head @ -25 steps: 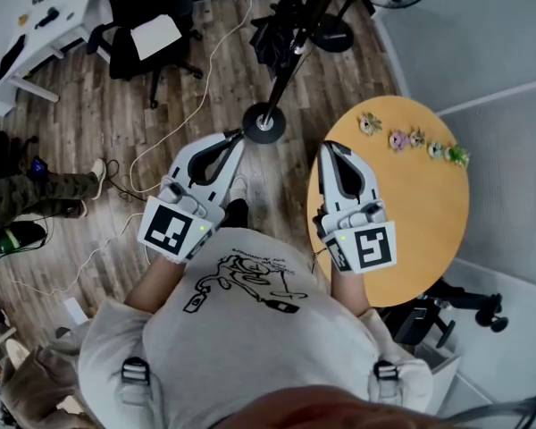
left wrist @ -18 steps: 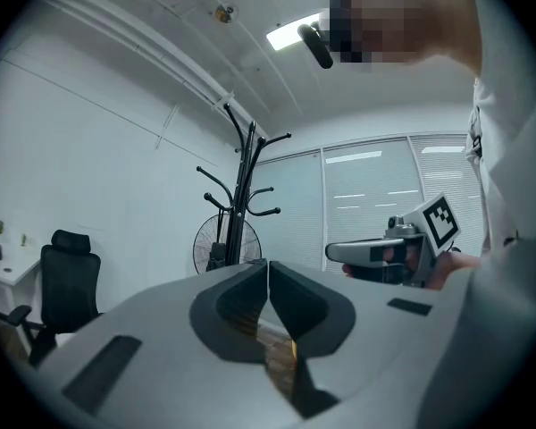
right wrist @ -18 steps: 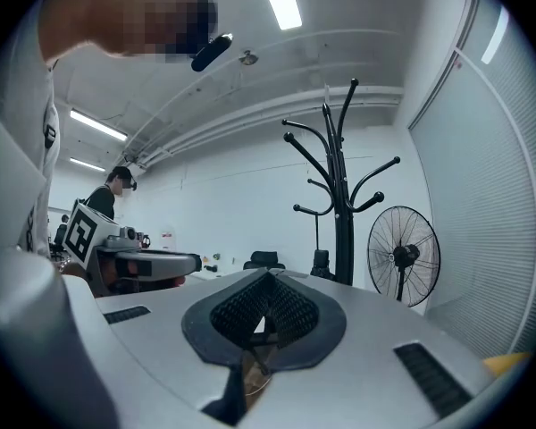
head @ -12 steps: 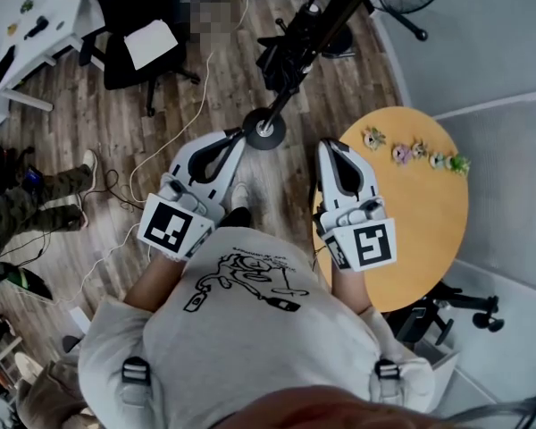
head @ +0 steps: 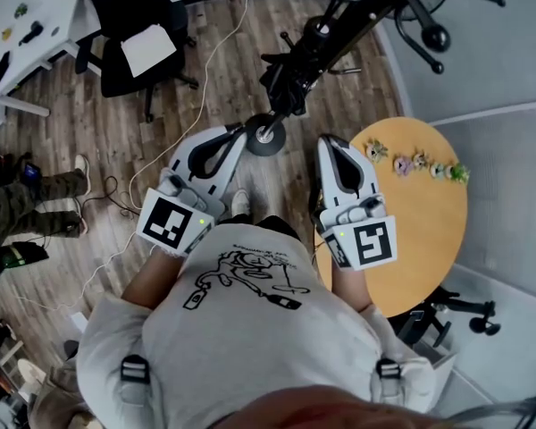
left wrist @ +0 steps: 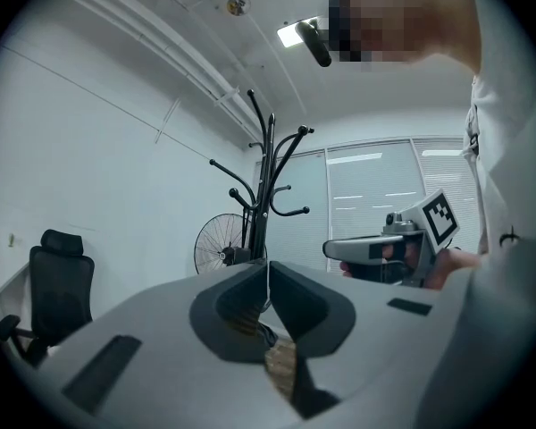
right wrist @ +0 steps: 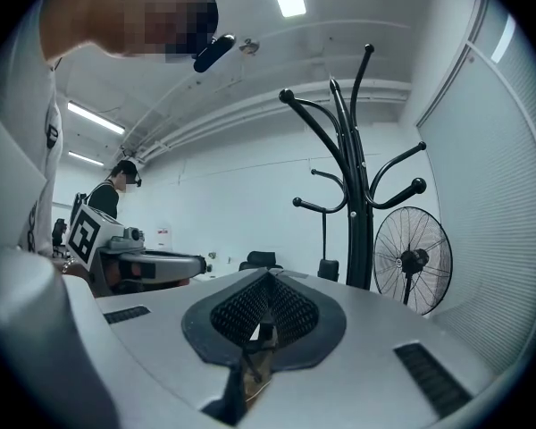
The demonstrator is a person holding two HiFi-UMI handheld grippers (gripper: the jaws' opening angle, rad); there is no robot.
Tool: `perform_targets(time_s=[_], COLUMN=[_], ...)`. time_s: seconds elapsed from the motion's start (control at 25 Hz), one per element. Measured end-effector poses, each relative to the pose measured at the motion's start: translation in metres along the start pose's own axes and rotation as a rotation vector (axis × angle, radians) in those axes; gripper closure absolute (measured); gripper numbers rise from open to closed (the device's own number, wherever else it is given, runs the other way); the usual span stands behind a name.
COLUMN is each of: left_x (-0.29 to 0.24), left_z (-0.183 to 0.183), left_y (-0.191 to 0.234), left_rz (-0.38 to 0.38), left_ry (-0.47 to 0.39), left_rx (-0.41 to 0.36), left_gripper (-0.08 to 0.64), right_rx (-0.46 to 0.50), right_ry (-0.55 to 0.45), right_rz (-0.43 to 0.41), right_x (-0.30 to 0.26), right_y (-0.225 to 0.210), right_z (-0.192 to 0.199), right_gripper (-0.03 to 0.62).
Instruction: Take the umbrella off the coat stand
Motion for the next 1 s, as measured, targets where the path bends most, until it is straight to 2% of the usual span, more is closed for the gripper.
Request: perform_targets(time_s=[0.4, 0.76, 1.0], left_x=[-0.027, -0.056, -0.071], left_z=[-0.001, 0.005, 0.004], left_y=[0.003, -0.017, -0.029], left_rz=[-0.011, -0.051, -0.046], left_ry=[0.005, 0.051, 0.044], left_rx=[0.0, -0.01, -0.012], left_gripper=[0.548, 0.548, 0.548], right_rx=[-0.006, -0.006, -0.011], right_ry=[0.001, -0.001, -0.014], right_rz=[-0.009, -0.027, -0.02], right_x=[-0.008, 0.007, 0.016], right_y=[-0.027, -0.063, -0.08], right_z=[0.001, 0.0, 0.0], right_gripper=[0.577, 0.577, 0.577])
Point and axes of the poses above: the fingertips, and each gripper's own axes: x backward along the fingers, y to its left, z out of its underside, the point moved 3 cm from there along x, backward along the fingers, and after that the axes turned 13 degrees about -z, right-handed, at the moved point
